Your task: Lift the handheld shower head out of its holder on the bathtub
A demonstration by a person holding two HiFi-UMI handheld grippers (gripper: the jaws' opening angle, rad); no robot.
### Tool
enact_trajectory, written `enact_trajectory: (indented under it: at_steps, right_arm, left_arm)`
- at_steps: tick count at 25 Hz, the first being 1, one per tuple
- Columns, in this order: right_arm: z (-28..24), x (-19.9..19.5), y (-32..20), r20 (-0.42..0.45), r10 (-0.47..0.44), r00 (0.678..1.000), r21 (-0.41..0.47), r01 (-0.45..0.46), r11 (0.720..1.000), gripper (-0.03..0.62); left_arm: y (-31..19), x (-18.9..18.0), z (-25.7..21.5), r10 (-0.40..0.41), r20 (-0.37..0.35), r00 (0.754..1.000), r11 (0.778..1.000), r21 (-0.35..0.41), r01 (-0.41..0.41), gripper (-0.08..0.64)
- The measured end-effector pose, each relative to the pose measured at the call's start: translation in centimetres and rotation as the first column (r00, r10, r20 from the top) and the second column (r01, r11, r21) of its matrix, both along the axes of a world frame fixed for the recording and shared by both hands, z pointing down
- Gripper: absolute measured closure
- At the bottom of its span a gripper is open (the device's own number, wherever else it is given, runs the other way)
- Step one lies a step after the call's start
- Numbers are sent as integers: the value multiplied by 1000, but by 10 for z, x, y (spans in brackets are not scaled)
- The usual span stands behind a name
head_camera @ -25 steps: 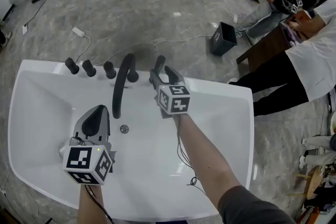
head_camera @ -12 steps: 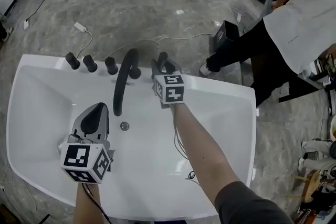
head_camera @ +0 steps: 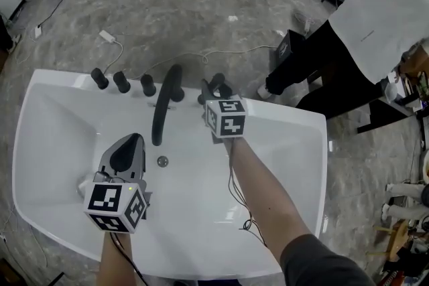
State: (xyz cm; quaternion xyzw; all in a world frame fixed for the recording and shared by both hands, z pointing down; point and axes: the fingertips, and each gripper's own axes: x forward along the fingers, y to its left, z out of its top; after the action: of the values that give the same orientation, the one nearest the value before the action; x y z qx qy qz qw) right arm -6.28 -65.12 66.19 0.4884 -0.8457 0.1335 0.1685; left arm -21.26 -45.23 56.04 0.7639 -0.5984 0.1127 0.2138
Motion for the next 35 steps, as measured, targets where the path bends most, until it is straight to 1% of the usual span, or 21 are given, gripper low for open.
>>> enact_trajectory:
  at_steps: [10,15,19,26,30,35]
  right_arm:
    - [-94,11,37,21,-67,998,117,64,991,456]
    - [-145,17,68,23,-94,995,190,88,978,456]
    - [-178,18,99,24,-111,994,227,103,968,456]
    - [-222,19,155,55,-110,992,262,92,961,456]
    - [-244,30,191,62,-78,995,279,58,958,456]
    - [-258,35,245,95,-39,995,276,11,961,456]
  left_arm:
    - [14,15,-29,24,7,1000,999,21,-24,537]
    - [40,33,-49,45,-9,999,999,26,-44,537]
    - [66,41,-64,49,-11,999,998,30,-49,537]
    - [108,46,-93,67,-13,998,996,68,-66,537]
    - [132,55,-110,100,-18,995,991,89,-98,537]
    - [174,47,-128,116,-12,993,988,101,-114,537]
